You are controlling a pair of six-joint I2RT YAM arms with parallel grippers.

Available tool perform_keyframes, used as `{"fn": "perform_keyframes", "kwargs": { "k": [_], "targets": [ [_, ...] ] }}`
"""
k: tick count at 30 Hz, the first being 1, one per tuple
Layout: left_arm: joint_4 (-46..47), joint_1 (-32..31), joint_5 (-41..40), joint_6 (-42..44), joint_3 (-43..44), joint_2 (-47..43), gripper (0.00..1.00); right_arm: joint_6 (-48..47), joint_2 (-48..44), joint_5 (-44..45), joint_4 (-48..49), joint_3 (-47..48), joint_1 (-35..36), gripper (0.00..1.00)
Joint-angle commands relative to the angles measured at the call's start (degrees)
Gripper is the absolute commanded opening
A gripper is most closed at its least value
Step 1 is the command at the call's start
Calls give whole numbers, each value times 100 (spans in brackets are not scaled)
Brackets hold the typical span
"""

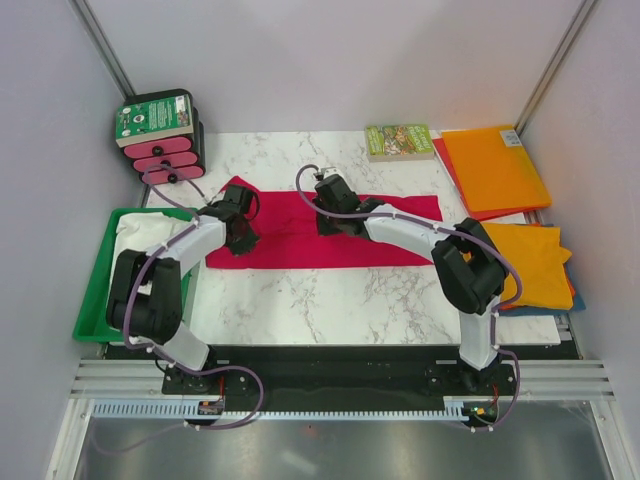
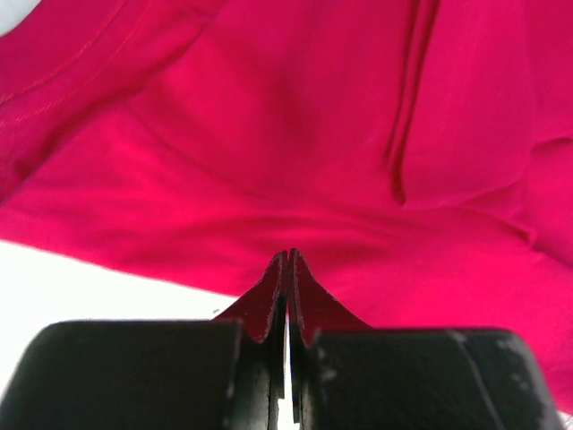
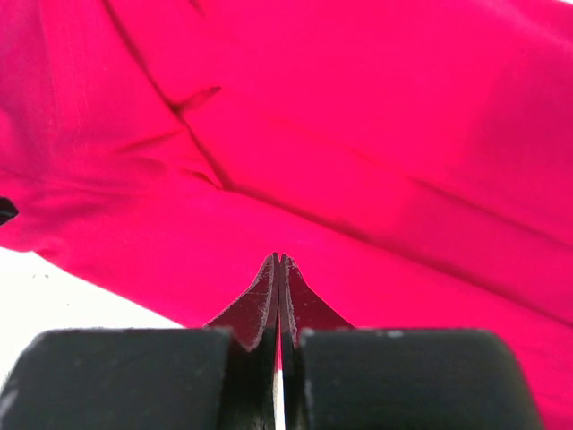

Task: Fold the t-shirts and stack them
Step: Rotate the tshirt 90 degrees

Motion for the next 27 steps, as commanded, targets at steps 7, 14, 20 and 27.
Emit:
{"fn": "perform_keyframes", "kwargs": {
  "k": [7,14,20,27],
  "targets": [
    [0,35,-108,-95,546,616,2,-72,267,-248,329,154,78,0],
    [-18,429,-84,-341,-17,361,2,-863,750,15,356,1041,561,55],
    [-26,624,84,-271,-26,379,2,-1163,1251,-142,285,1674,781,53],
    [-27,633,146,-280,-17,422,2,-891,1497,-529,531,1789,843,5]
  ]
}}
